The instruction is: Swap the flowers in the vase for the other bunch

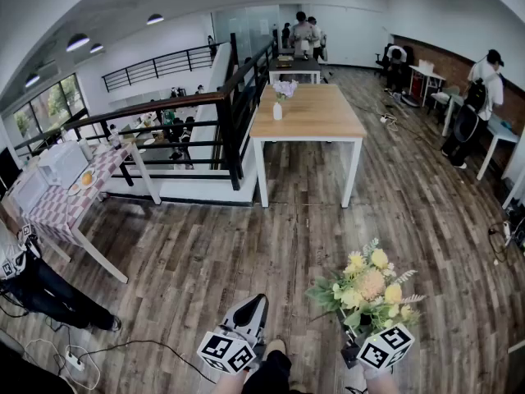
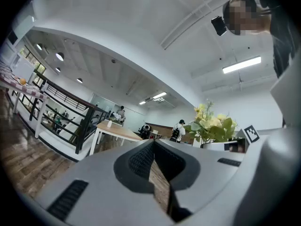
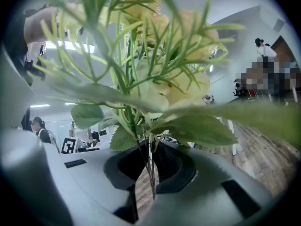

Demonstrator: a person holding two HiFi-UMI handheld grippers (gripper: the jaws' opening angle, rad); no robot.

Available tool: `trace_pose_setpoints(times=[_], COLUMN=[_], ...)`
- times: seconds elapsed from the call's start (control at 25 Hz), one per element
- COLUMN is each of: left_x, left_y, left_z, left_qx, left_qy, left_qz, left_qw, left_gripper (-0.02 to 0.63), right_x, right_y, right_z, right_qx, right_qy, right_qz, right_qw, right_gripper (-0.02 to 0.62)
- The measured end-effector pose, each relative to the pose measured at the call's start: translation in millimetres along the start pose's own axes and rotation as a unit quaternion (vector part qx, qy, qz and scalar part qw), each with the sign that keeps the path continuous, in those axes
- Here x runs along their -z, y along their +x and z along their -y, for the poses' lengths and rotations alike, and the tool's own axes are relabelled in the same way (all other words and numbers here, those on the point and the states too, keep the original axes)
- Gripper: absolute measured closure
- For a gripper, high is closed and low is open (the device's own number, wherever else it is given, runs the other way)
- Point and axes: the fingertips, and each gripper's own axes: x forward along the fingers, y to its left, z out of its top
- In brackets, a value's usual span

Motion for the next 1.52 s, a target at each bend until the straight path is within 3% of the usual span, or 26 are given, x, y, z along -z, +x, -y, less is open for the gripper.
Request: trace_pose_setpoints(times=[0.2, 0.72, 1.2, 1.52], left_x=[-8.8, -28.7, -50.9, -54.0], left_y=[30.6, 121.4, 213.5, 237.1], left_z=[-13.4, -100.5, -172.2, -198.8], left_qx=[0.01, 0.006, 0.041, 0.054], left_qy=[0.019, 0.011, 0.006, 0.001], left_qz=[0.003, -0.002, -0.01, -0.011], left_qw=[0.9998, 0.9999, 0.9991, 0.9985], left_gripper=[0.595, 0.595, 0.595, 0.595], right_x=[-6.4, -24.1, -45.4, -49.9], right_y=[26.5, 145.7, 240.3, 268.2], right_z=[19.4, 69.3, 122.4, 142.3], right_qx=[0.008, -0.005, 0.026, 0.046], right_qy=[0.0, 0.001, 0.006, 0.021], right_qz=[0.0, -0.02, -0.01, -0.003], right_qw=[1.0, 1.0, 1.0, 0.999], right_gripper=[0.541, 0.541, 0.541, 0.541])
